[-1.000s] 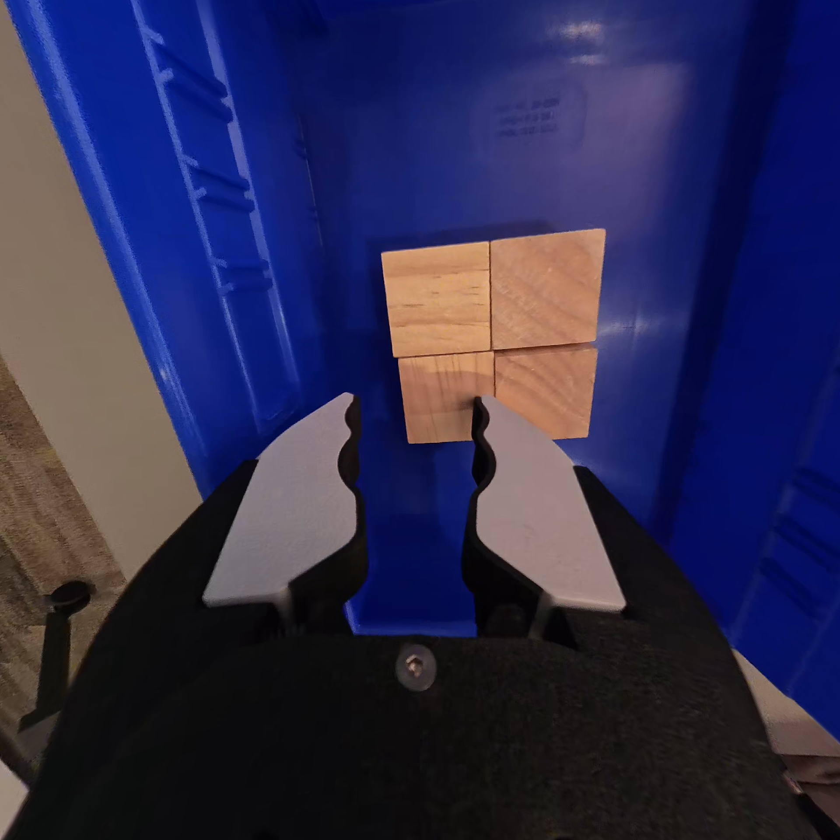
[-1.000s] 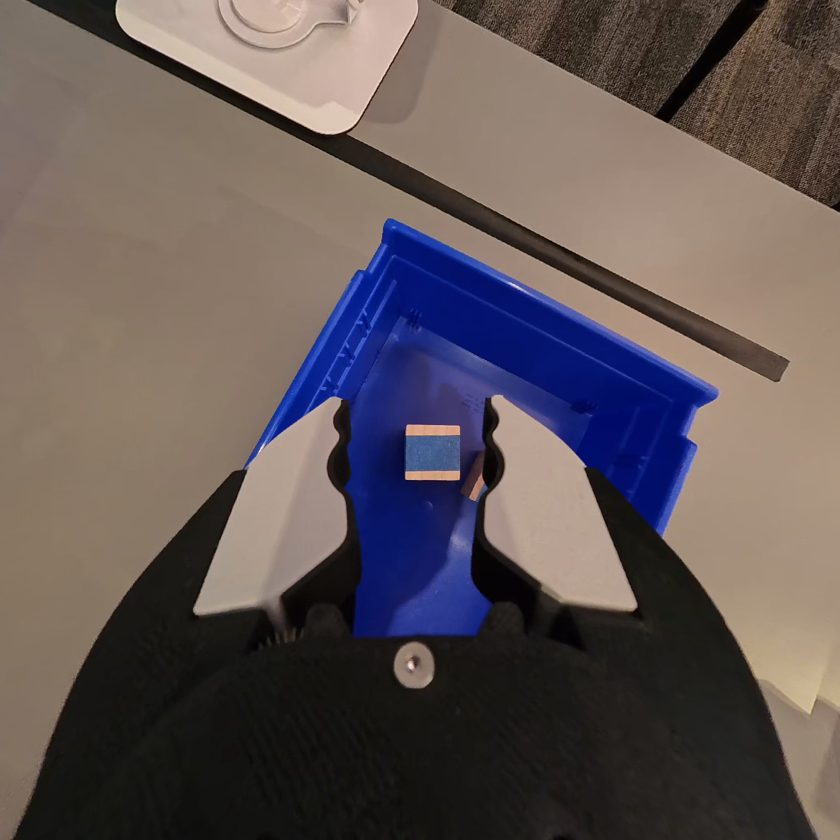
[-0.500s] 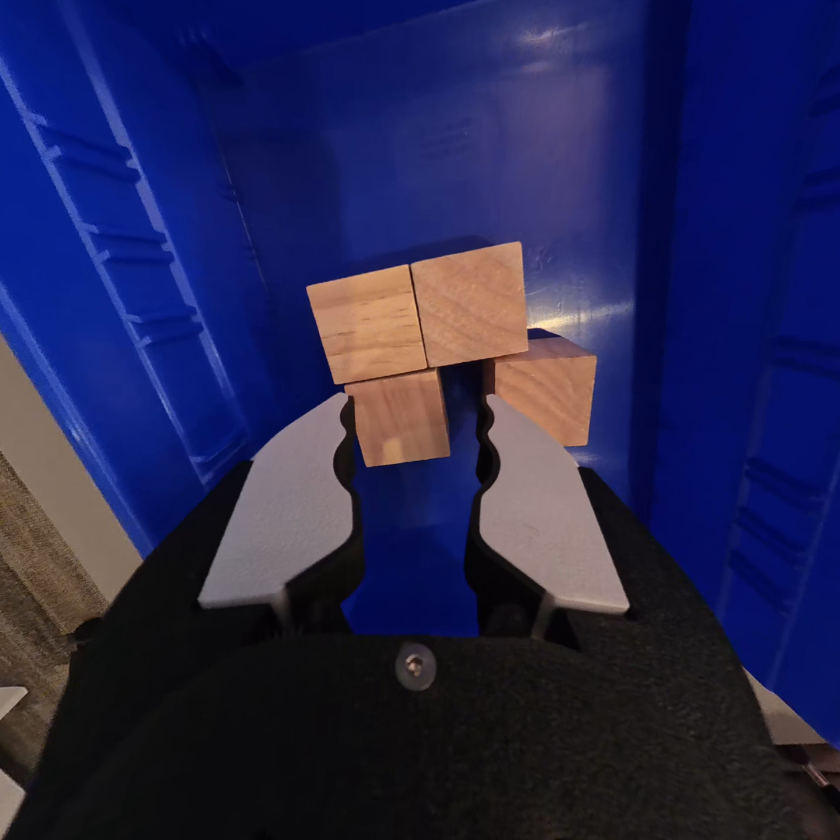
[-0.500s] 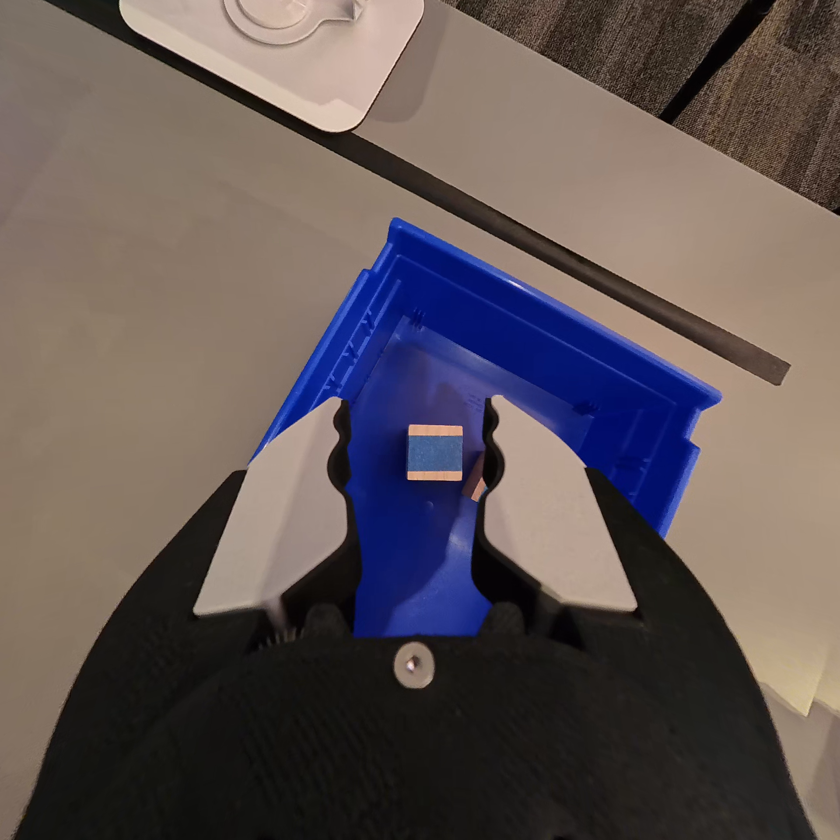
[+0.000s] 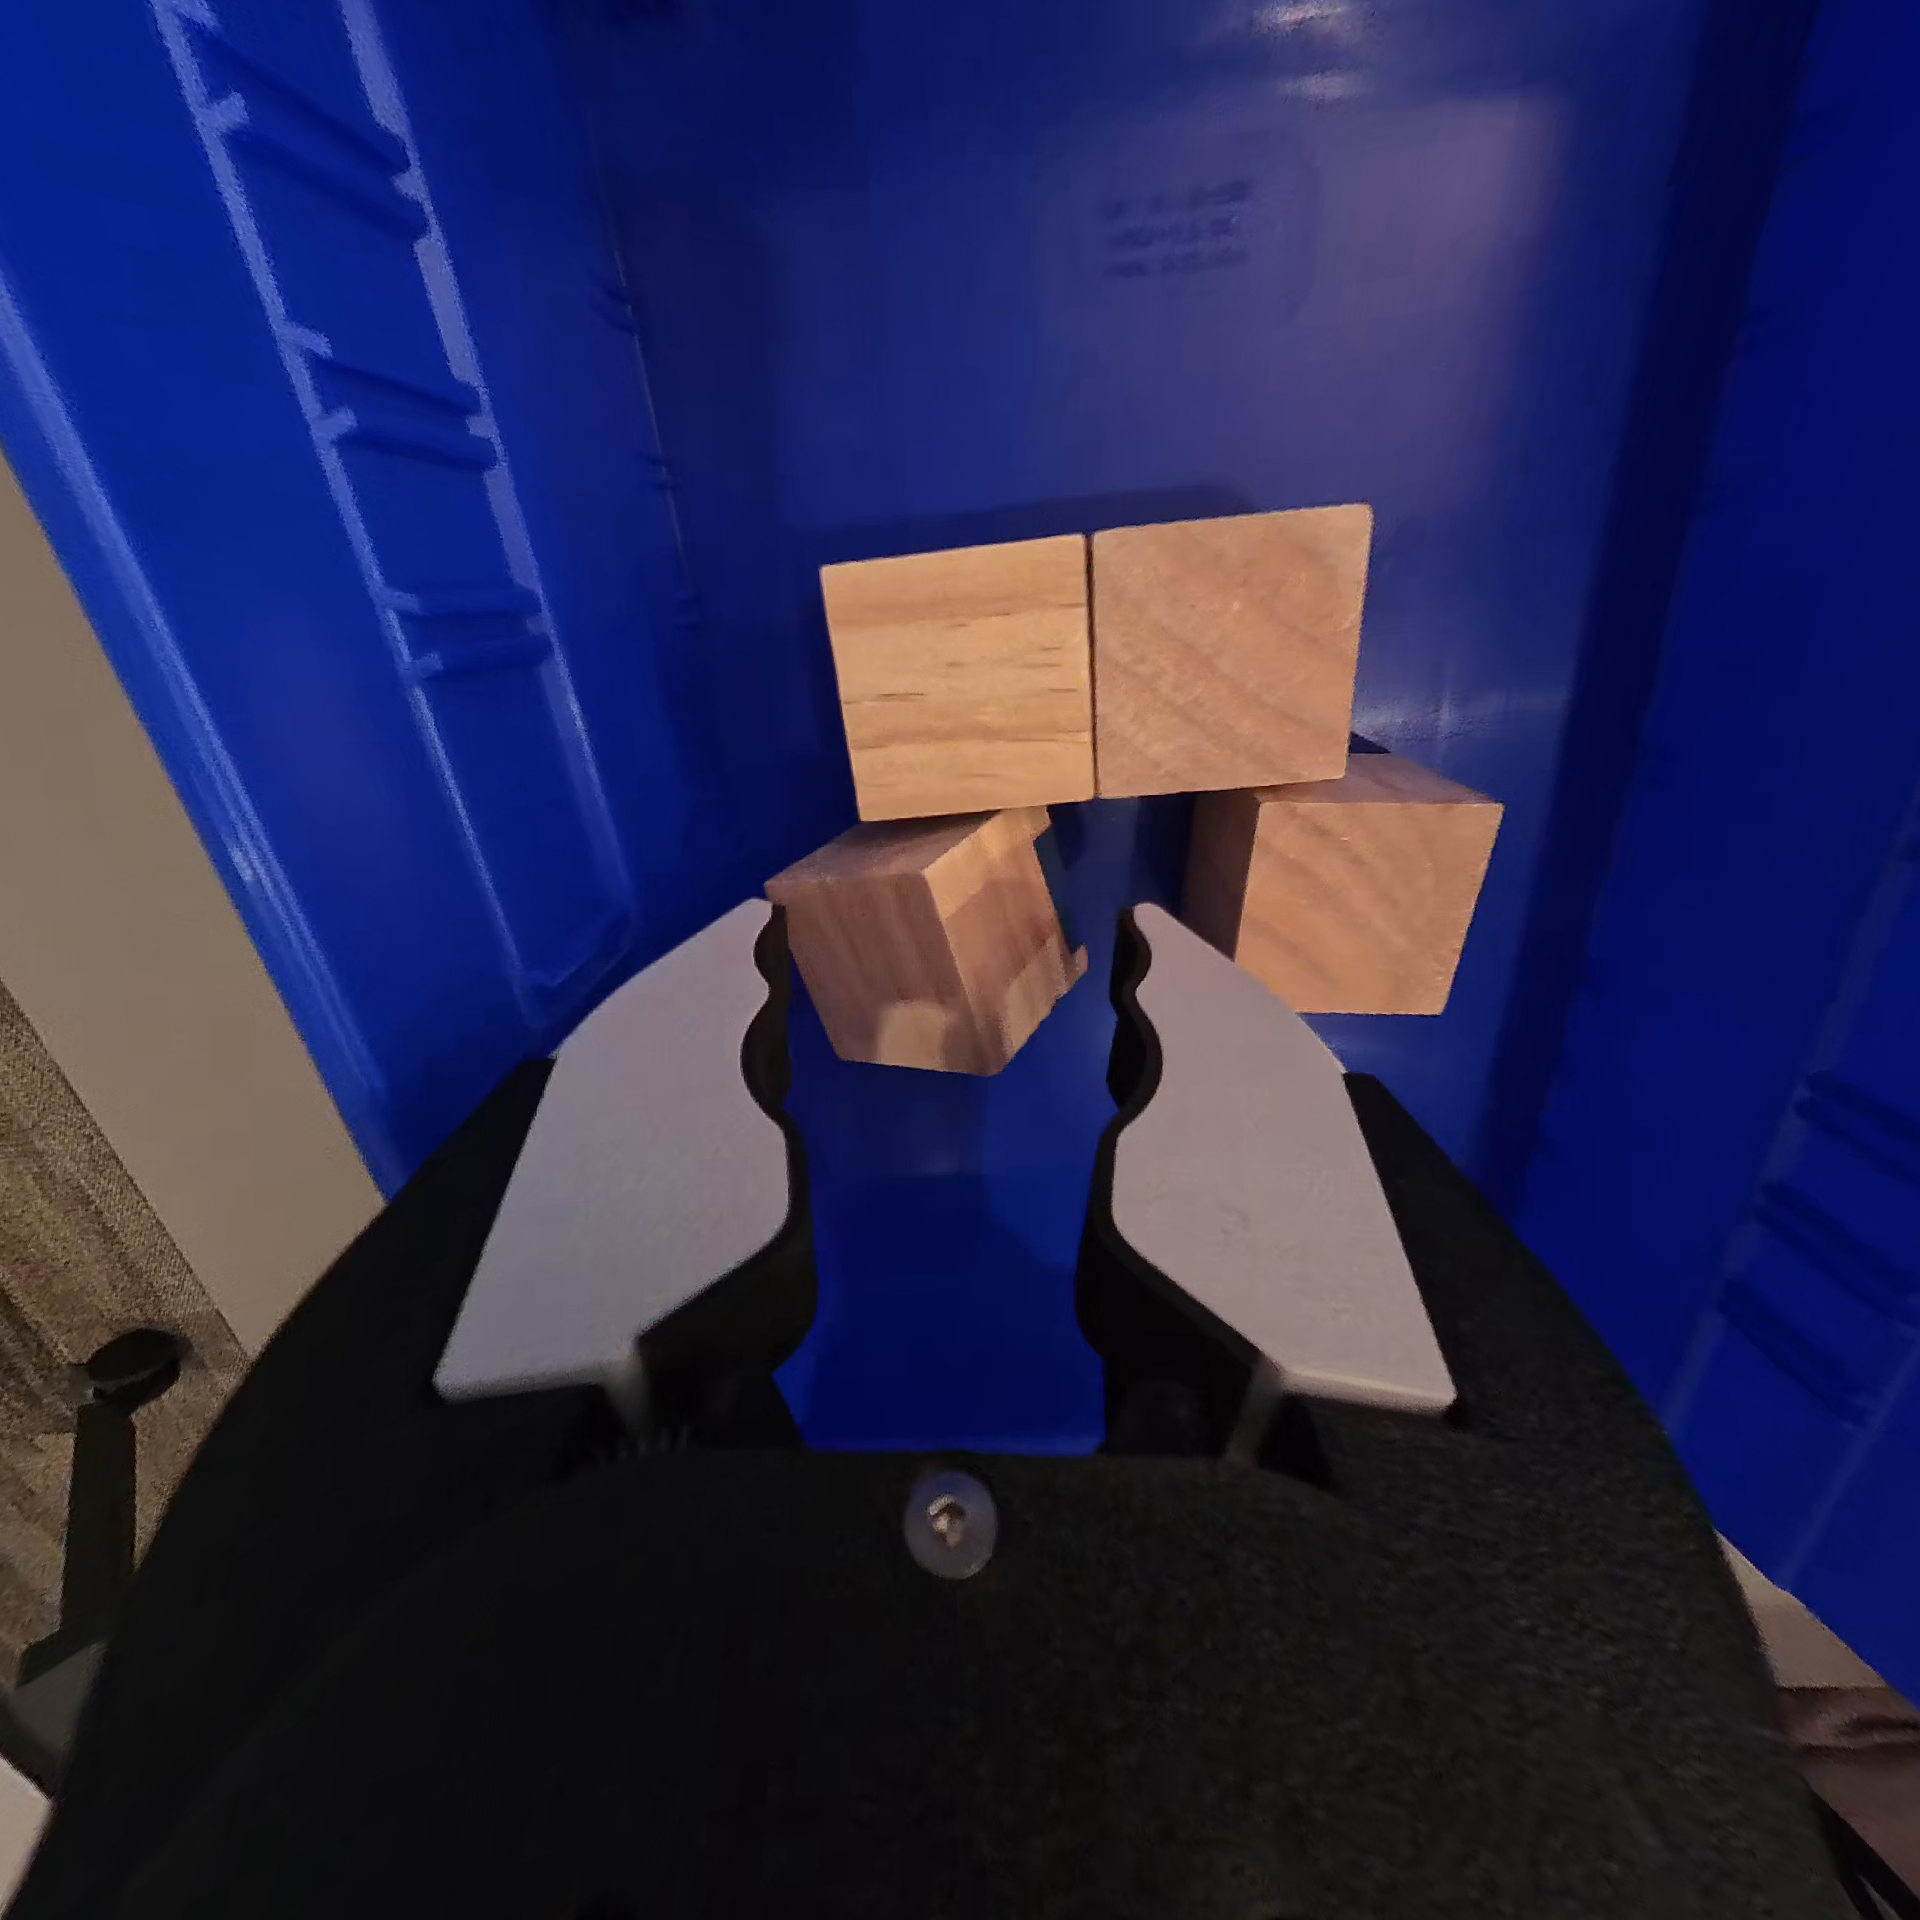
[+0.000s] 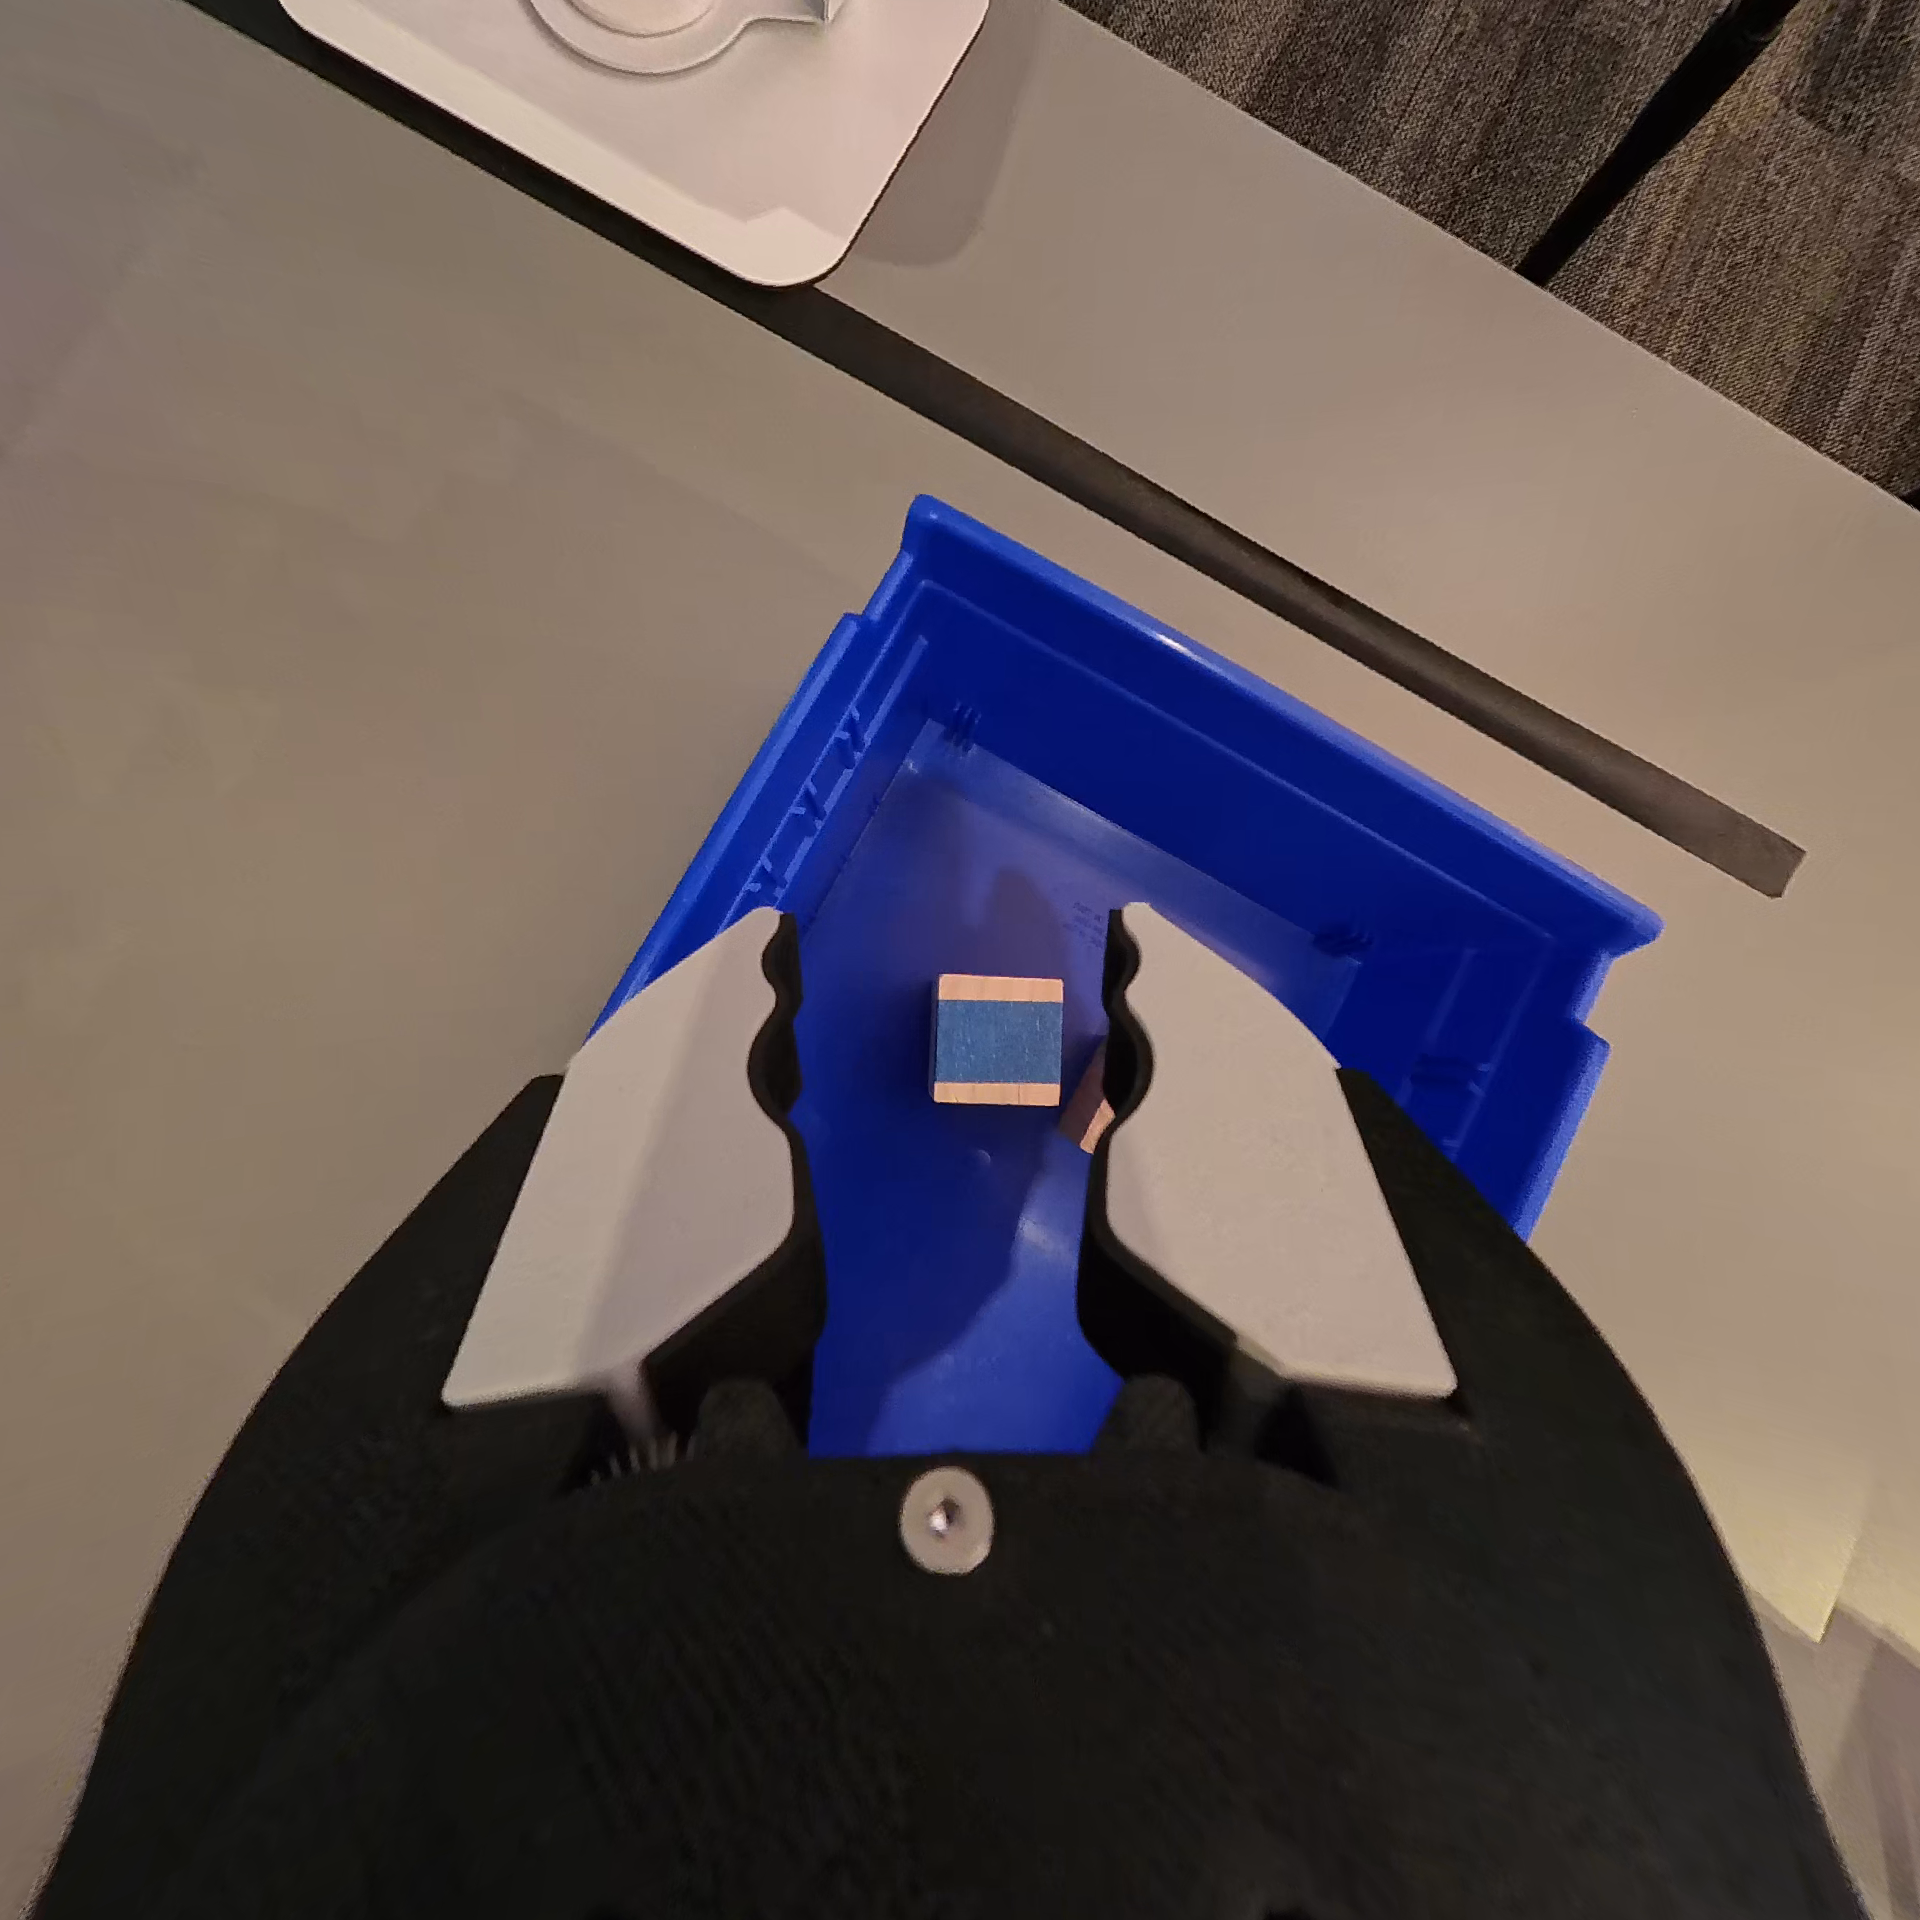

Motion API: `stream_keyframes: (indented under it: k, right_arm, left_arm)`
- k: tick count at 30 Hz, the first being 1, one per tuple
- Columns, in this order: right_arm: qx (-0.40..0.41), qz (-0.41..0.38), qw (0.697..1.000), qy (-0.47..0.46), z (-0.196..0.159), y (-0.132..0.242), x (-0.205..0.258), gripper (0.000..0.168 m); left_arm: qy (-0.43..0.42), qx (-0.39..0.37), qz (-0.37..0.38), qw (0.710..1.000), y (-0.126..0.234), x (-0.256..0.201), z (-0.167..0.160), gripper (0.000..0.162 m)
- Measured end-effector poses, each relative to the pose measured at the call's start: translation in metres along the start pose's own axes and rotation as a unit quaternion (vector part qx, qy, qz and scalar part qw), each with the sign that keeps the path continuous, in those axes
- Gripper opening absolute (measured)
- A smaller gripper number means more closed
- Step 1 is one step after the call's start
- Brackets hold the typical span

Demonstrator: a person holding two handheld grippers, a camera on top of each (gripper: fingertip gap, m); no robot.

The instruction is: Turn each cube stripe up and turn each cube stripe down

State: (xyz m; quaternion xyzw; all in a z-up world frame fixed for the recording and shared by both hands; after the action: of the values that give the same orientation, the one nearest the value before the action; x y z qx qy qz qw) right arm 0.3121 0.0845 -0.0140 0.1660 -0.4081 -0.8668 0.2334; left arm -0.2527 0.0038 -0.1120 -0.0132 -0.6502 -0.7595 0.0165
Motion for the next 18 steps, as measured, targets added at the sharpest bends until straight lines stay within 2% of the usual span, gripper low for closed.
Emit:
stream_keyframes:
  k: [9, 18]
  right_arm:
    - [0.003, -0.001, 1.0, 0.002, -0.001, -0.002, 0.0, 0.058]
    - [0.006, 0.0, 1.0, 0.005, -0.002, -0.002, 0.0, 0.058]
  left_arm:
    - [-0.019, -0.023, -0.017, 0.999, 0.006, -0.014, 0.009, 0.051]
    - [-0.05, -0.009, -0.013, 0.999, 0.007, -0.01, -0.001, 0.06]
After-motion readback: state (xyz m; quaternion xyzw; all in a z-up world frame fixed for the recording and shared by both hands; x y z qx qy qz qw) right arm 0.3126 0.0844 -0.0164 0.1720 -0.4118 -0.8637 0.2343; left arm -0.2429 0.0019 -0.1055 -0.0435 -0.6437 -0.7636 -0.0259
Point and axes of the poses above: each gripper's, where its closed fingertips meet, y back along the fingers, z out of its top, x = y × z across the jaws, the point moved 1 cm from there along y, back along the fingers, and after that the axes turned 2 degrees about y, right-handed, at the moved point
